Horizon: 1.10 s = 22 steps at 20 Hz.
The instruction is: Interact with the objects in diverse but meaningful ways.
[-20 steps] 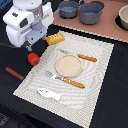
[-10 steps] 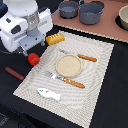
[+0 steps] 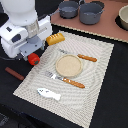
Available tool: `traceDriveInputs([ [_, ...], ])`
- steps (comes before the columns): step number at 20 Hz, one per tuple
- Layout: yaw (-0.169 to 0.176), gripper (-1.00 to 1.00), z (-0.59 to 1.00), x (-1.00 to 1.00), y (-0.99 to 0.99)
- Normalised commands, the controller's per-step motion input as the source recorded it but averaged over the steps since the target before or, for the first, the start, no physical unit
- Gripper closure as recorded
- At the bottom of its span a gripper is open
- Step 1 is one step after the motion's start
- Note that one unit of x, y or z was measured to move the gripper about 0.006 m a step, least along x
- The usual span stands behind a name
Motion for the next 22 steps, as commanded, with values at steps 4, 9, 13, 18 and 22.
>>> traceDriveInputs([
  [4,0.000,-1.00,-0.28,0.08,-0.01],
  [9,0.000,-1.00,-0.26,0.03,0.00],
  [13,0.000,1.00,-0.29,0.00,-0.05],
  [18,-0.005,1.00,-0.33,-0.02,-0.13],
  [22,-0.008,1.00,-0.21,-0.03,-0.18],
])
